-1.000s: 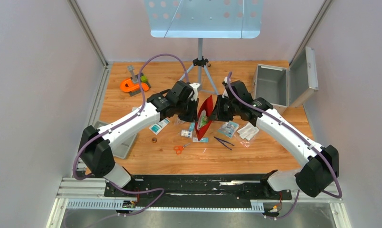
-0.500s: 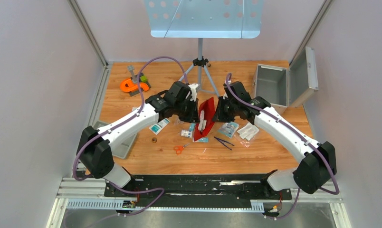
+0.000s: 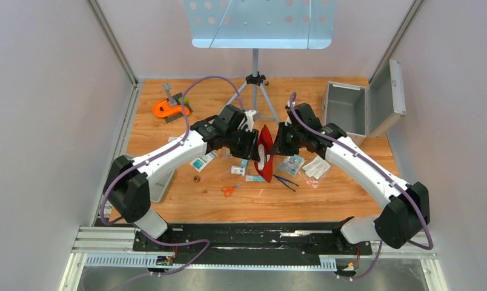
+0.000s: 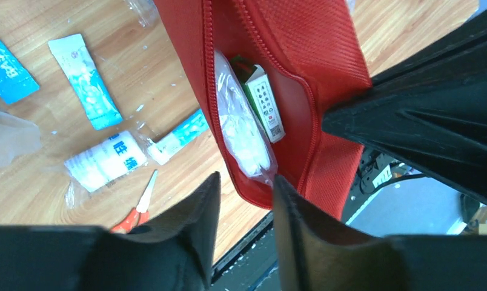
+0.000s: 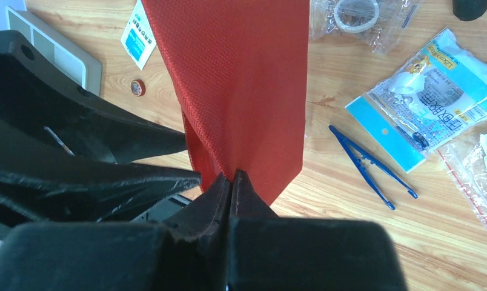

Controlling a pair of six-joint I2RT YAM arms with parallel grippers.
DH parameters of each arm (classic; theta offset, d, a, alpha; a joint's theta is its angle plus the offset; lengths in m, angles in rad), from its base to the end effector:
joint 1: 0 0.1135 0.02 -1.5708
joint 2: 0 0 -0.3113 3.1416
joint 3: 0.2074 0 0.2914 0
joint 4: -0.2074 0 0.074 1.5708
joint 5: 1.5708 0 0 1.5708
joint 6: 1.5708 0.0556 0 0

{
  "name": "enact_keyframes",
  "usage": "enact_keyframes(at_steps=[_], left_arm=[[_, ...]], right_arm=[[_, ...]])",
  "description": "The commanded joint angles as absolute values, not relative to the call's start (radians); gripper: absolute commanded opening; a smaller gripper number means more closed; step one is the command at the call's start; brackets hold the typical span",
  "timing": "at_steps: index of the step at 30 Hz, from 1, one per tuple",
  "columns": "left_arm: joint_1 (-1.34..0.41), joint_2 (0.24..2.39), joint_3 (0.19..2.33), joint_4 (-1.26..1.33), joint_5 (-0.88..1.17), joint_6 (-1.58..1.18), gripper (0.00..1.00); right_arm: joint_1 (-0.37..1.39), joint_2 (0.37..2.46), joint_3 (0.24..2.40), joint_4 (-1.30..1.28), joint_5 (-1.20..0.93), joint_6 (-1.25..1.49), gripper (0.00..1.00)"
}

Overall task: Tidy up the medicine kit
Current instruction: Adjust the medicine pouch, then pick up the medical item at the center of the board.

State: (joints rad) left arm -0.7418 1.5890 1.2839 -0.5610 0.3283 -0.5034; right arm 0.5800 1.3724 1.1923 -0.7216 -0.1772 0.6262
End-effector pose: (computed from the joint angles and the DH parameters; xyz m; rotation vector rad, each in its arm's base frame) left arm 0.2811 -0.2819 0.2999 0.4676 2.5690 -0.9096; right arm 0.2705 0.1889 0.3257 -0.0202 2.6006 0.7027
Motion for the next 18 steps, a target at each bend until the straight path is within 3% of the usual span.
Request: enact_keyframes(at_steps=[1, 7, 14, 18], left_arm=[[-0.743, 1.514, 1.345, -0.555, 0.323, -0.490, 0.52], [-0.699, 1.373, 1.311, -0.626, 0.170, -0.507, 0.69], [-0.588, 1.264, 1.159, -0.810, -0.166, -0.614, 0.98], [-0.528, 1.264, 1.061, -0.825, -0.193, -0.637, 1.00]], right_arm=[[0.583, 1.338, 1.223, -0.684, -0.198, 0.623, 0.00], [0.582, 1.324, 1.229, -0.686, -0.198, 0.616, 0.00], [0.583, 1.328, 1.226, -0.686, -0.202, 0.611, 0.00], [0.582, 1.341, 1.227, -0.684, -0.211, 0.606, 0.00]])
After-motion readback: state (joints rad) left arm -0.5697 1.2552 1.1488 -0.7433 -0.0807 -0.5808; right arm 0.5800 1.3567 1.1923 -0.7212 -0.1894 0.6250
